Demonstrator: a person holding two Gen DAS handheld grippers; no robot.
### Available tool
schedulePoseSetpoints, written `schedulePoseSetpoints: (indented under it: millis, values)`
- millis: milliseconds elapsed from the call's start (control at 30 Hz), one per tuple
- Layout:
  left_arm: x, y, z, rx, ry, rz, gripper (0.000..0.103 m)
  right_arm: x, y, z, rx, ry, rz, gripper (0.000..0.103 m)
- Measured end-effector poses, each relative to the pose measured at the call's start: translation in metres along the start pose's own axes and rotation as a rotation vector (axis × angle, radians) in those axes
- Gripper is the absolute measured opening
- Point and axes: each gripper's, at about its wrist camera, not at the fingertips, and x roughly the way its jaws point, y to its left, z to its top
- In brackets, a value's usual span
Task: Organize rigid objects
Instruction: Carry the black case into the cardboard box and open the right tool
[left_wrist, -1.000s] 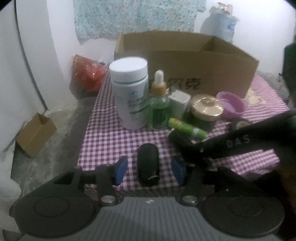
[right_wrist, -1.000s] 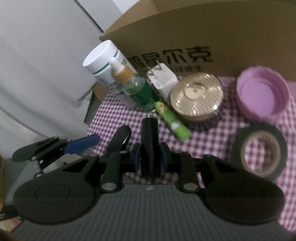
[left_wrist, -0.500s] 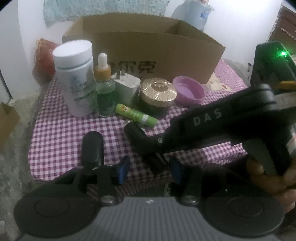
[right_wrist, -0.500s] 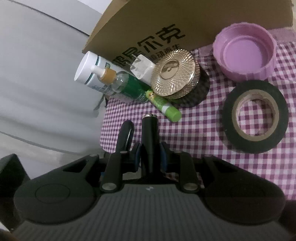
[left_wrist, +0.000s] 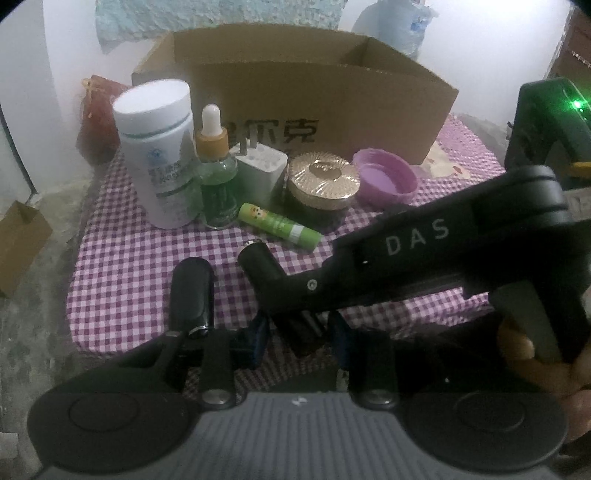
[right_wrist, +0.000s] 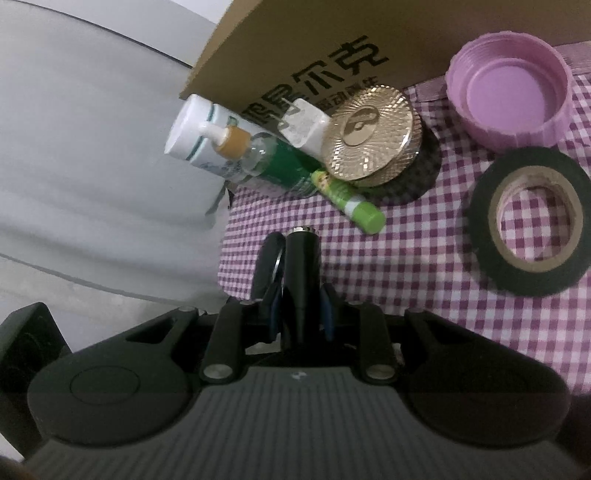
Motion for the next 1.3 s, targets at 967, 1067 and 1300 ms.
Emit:
schedulePoseSetpoints:
  millis: [967, 1067, 1300]
  values:
    - [0.057, 0.06, 0.233, -0.076, 0.168, 0.077, 0.035, 0.03, 0.071, 0.223, -0.016, -0.037, -0.058, 0.021]
    - [0.084, 0.069, 0.232, -0.111, 0.238, 0.093, 0.035, 0.054, 0.05, 0.23, 0.053, 0.018, -0.078, 0.021]
    - [0.096, 0.079, 0.241, -0.202, 0.24, 0.104, 0.037, 0.076, 0.027, 0.246, 0.154, 0.026, -0.082, 0.021]
